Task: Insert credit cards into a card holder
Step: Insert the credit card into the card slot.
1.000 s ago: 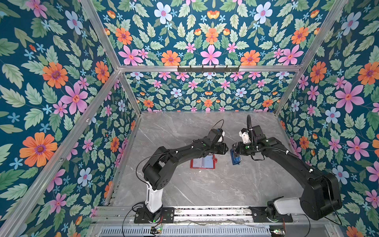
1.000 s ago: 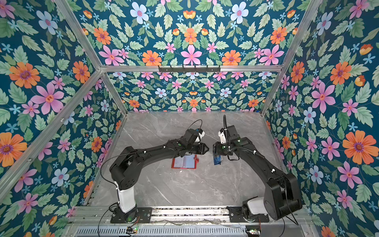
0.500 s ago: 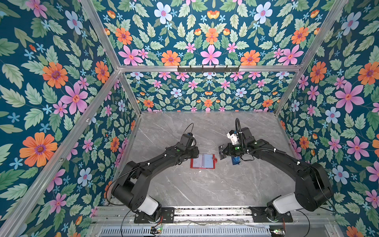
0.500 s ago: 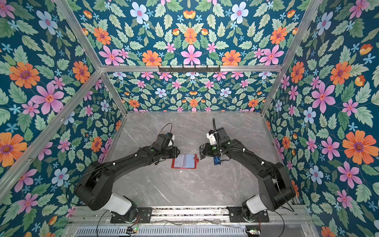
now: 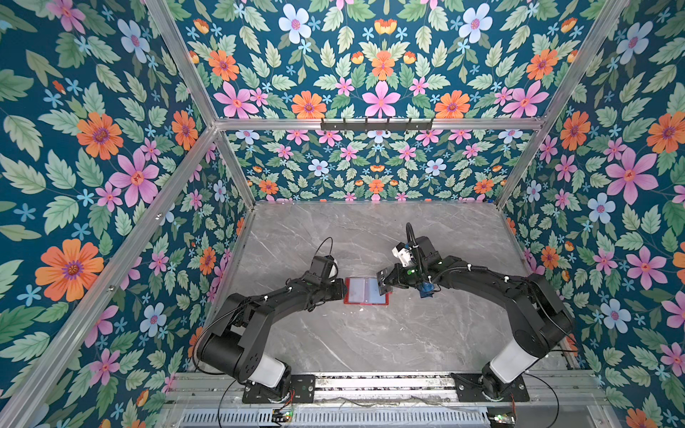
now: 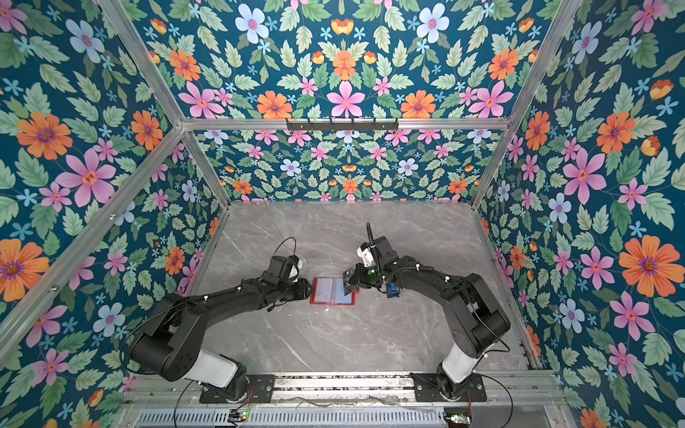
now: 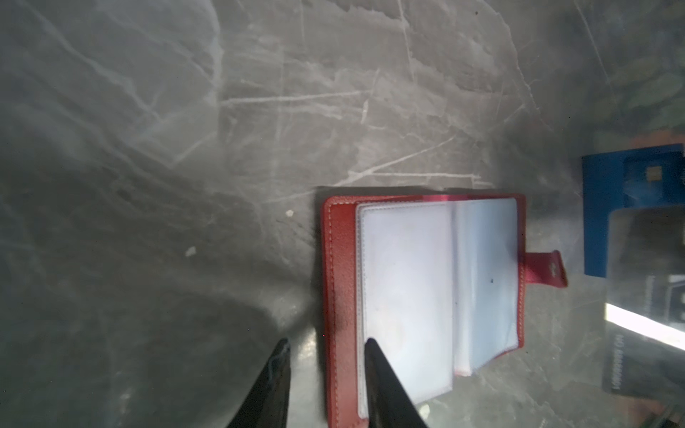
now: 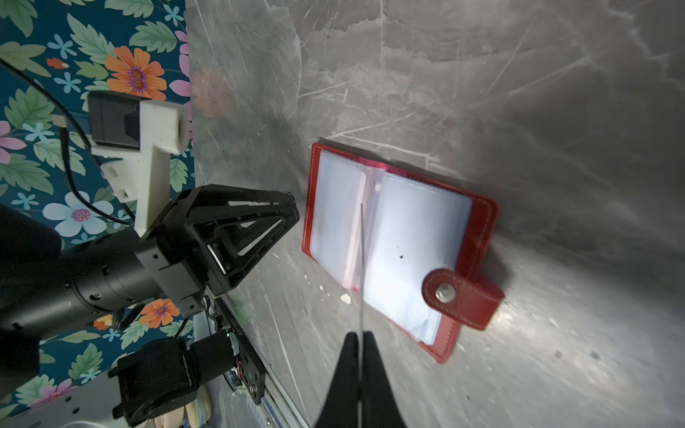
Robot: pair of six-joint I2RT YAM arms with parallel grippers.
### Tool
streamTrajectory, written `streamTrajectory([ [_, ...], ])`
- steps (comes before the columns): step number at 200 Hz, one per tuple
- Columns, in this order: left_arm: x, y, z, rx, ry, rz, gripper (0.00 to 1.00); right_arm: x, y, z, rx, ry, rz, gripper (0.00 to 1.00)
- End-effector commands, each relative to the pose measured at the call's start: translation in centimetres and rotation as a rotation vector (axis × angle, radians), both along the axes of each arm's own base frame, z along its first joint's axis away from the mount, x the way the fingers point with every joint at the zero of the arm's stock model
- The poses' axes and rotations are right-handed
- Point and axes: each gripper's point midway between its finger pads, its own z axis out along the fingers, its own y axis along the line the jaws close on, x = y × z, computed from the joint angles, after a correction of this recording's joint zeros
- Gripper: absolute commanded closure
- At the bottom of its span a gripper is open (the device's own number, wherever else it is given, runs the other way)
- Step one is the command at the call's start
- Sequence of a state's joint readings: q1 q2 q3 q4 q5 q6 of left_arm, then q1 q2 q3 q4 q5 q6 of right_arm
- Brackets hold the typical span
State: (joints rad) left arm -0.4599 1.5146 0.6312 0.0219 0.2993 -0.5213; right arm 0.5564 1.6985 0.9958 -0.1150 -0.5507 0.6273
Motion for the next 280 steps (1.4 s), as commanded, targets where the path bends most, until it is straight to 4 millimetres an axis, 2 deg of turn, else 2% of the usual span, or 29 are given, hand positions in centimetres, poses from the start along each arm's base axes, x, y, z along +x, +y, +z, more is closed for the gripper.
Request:
streamTrajectory([
  [1, 0.7, -0.9, 0.1, -0.056, -0.019, 0.003, 0.66, 0.3, 1.0, -0.3, 0.031, 0.017, -0.003, 1.0],
  [57, 0.0, -0.9, -1.2, -0.076, 0.021, 0.016, 0.71, -0.1, 2.0, -2.2, 0.036, 0.068, 0.025, 1.0],
  [136, -0.6, -0.5, -1.8, -0.063, 0.042, 0.023, 0.83, -0.1, 2.9, -3.1, 0.072, 0.093, 0.041, 1.0],
  [202, -0.6, -0.4, -2.0, -0.054, 0.047, 0.025, 0.84, -0.2, 3.5, -3.6, 0.088, 0.105, 0.057, 1.0],
  [280, -0.6, -0.2, -2.2, -0.042, 0.052, 0.034, 0.85, -0.3, 3.6, -3.2, 0.083, 0.082, 0.065, 1.0],
])
